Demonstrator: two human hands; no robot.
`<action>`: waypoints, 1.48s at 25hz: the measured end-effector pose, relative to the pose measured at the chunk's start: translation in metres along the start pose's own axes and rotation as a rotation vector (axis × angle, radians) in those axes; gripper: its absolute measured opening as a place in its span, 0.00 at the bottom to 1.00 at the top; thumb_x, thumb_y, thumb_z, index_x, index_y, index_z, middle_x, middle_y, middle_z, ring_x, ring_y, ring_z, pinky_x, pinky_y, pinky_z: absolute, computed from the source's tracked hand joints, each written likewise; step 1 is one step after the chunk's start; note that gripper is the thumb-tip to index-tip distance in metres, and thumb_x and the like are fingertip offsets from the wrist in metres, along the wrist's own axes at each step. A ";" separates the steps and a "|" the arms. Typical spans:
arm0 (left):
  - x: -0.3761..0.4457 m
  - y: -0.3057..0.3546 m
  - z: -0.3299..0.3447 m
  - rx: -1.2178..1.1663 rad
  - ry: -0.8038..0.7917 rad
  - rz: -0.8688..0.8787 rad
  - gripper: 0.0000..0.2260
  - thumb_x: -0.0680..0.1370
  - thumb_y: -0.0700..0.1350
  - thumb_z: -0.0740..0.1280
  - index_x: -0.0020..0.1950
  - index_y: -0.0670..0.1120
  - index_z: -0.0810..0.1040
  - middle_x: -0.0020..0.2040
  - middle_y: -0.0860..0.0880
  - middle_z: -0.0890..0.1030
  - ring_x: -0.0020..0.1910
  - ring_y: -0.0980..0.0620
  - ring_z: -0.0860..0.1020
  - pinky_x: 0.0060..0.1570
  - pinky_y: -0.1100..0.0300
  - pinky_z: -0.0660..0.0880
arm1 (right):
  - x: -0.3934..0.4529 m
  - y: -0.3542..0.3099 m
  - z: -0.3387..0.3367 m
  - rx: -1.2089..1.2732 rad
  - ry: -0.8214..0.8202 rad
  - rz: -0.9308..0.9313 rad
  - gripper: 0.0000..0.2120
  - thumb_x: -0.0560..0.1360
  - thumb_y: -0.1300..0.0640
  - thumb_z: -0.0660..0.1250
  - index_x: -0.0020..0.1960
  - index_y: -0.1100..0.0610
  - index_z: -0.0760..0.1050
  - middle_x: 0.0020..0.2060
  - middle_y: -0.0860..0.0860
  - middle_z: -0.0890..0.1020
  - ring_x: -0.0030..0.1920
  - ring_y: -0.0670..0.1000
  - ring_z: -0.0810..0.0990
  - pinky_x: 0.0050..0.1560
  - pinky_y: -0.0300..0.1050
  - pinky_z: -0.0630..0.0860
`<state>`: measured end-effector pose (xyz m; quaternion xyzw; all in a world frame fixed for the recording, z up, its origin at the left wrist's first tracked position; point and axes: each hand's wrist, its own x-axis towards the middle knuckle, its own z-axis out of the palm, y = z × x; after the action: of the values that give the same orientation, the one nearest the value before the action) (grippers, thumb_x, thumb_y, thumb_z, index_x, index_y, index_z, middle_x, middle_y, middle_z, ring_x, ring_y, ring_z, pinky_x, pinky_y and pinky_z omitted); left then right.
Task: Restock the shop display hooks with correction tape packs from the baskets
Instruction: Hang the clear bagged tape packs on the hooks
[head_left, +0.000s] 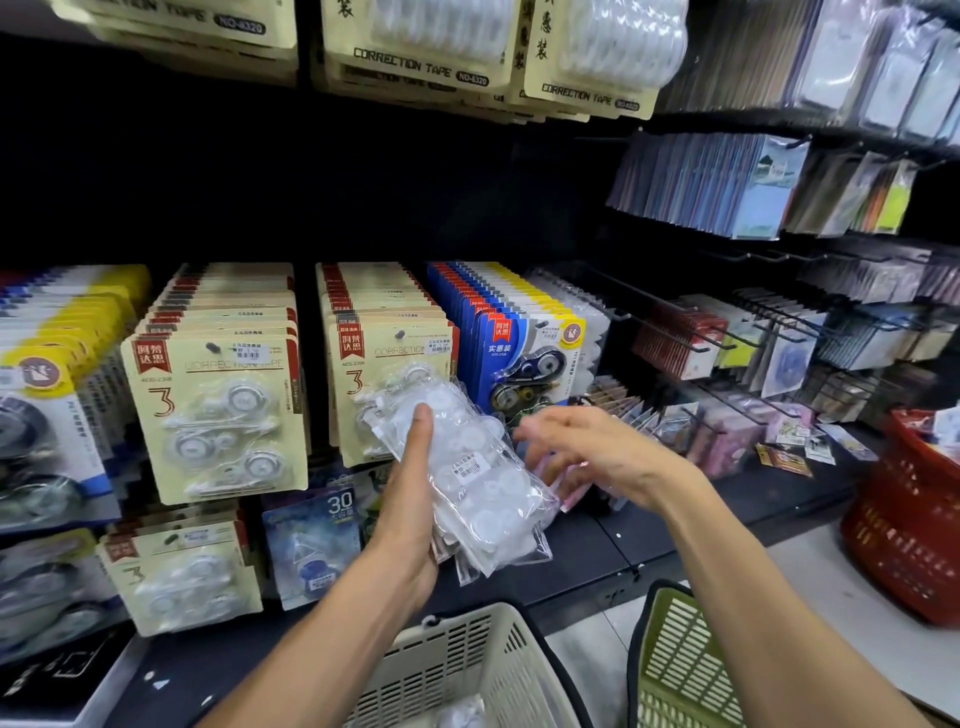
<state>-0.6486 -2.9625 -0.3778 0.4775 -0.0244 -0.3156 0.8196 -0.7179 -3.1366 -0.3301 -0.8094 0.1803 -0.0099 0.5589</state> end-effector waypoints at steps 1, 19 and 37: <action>-0.002 0.002 0.001 -0.037 -0.026 -0.014 0.31 0.77 0.70 0.60 0.63 0.47 0.81 0.56 0.43 0.86 0.53 0.42 0.86 0.53 0.46 0.82 | 0.000 -0.004 0.007 -0.095 -0.052 -0.011 0.24 0.68 0.43 0.75 0.57 0.58 0.79 0.39 0.50 0.82 0.38 0.48 0.79 0.33 0.39 0.76; 0.003 0.005 -0.009 -0.046 0.079 0.023 0.45 0.60 0.68 0.81 0.73 0.55 0.73 0.63 0.46 0.83 0.58 0.40 0.84 0.58 0.35 0.79 | -0.012 -0.010 0.011 0.425 -0.086 -0.081 0.09 0.78 0.68 0.65 0.56 0.60 0.70 0.41 0.57 0.83 0.32 0.52 0.84 0.27 0.44 0.81; 0.005 0.000 -0.003 -0.104 0.070 0.087 0.29 0.68 0.44 0.77 0.69 0.49 0.77 0.57 0.45 0.86 0.55 0.42 0.85 0.59 0.38 0.79 | 0.004 0.043 -0.054 0.923 0.846 -0.050 0.18 0.80 0.71 0.61 0.68 0.61 0.70 0.40 0.58 0.77 0.33 0.50 0.75 0.27 0.40 0.79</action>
<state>-0.6438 -2.9630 -0.3803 0.4435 0.0000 -0.2638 0.8566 -0.7382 -3.1996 -0.3500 -0.4144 0.3441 -0.4193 0.7308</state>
